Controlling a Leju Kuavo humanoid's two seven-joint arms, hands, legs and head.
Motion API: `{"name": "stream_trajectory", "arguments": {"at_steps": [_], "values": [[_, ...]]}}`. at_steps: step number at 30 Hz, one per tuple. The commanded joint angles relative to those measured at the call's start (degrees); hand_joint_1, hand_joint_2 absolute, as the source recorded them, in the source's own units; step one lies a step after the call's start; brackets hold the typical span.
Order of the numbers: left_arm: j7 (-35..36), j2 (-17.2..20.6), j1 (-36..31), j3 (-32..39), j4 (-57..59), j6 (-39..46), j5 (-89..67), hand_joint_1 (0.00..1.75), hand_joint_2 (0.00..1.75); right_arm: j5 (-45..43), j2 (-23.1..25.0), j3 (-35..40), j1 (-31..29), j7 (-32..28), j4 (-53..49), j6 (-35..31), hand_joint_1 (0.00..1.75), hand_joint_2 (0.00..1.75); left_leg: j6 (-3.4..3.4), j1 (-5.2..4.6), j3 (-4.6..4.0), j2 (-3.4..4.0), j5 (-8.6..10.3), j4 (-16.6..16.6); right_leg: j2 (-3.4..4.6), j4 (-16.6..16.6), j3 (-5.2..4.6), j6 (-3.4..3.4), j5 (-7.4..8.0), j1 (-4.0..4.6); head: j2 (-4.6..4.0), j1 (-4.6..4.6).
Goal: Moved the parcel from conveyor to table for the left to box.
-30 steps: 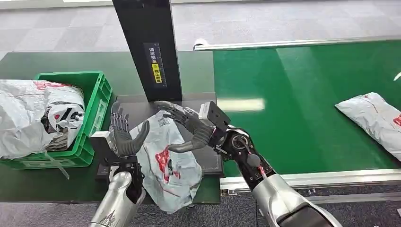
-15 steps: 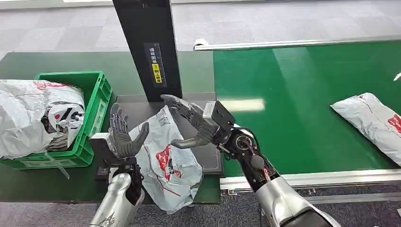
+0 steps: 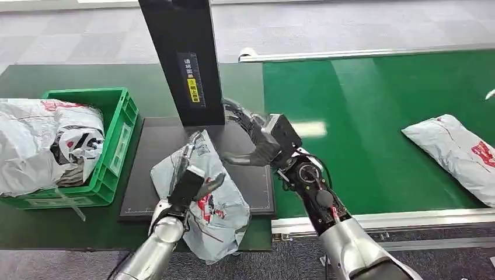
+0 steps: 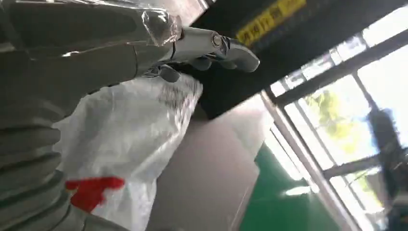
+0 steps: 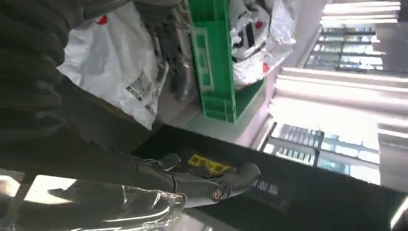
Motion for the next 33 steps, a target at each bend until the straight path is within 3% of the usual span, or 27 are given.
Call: {"name": "stream_trajectory", "arguments": {"at_steps": [1,7,26,27,28,29,30,33], "values": [[2.0,0.9,-3.1,-5.0,9.1,-7.2,-9.5,0.00,1.75,-2.1,0.1,-7.7,0.3,1.0,-2.2,-6.6,0.00,1.75,0.01,0.00,0.10,-0.22,0.02,-0.1,-0.18,-0.1,0.16,-0.04,-0.04,0.00,0.00,0.00],[2.2,0.4,-4.3,-6.8,11.7,-9.8,-14.6,0.00,1.75,-4.4,0.1,-9.9,0.9,0.6,-2.4,-8.9,0.00,1.75,0.01,-0.01,0.08,-0.06,0.02,-0.1,-0.06,-0.1,0.09,-0.03,-0.01,-0.01,0.00,0.00],[0.4,-1.4,-4.0,-2.2,10.0,-9.1,-16.9,0.00,1.75,-7.4,0.2,-11.1,1.9,1.6,-3.9,-12.8,0.00,1.75,0.02,-0.01,0.05,-0.08,0.00,0.0,-0.03,0.0,0.08,-0.01,0.00,-0.01,0.00,0.00],[0.3,-1.3,-4.0,-2.3,10.1,-8.9,-17.2,0.37,1.75,-7.4,0.3,-11.0,1.8,1.6,-3.6,-12.8,0.00,1.75,0.02,-0.02,0.04,-0.07,0.00,0.0,-0.02,0.0,0.06,-0.01,0.00,-0.02,0.00,0.00],[0.0,-1.4,-4.0,-2.1,10.2,-8.5,-17.3,1.15,1.75,-7.5,0.3,-10.7,1.5,1.7,-3.2,-12.7,0.00,1.75,0.03,-0.01,0.07,-0.05,0.00,0.0,0.00,-0.1,0.11,-0.02,0.01,-0.01,0.00,0.02],[-0.2,-1.4,-4.1,-2.0,10.5,-8.3,-17.4,1.41,1.75,-7.5,0.3,-10.6,1.3,1.7,-2.9,-12.7,0.00,1.75,0.02,-0.02,0.04,-0.04,0.00,0.0,0.01,0.0,0.07,-0.01,0.01,-0.02,0.00,0.00],[-0.3,-1.5,-4.1,-2.0,10.7,-8.3,-17.6,1.54,1.75,-7.6,0.4,-10.4,1.1,1.7,-2.6,-12.6,0.00,1.75,0.03,-0.01,0.10,-0.04,-0.01,-0.1,0.01,-0.1,0.13,-0.02,0.01,0.00,0.00,0.00],[-0.6,-1.5,-4.2,-2.0,11.1,-8.4,-17.7,1.66,1.75,-7.7,0.4,-10.0,0.5,1.7,-1.5,-12.2,0.00,1.75,0.01,-0.01,0.09,-0.05,0.00,-0.1,0.00,-0.1,0.11,-0.03,0.01,-0.01,-0.02,0.00]]}}
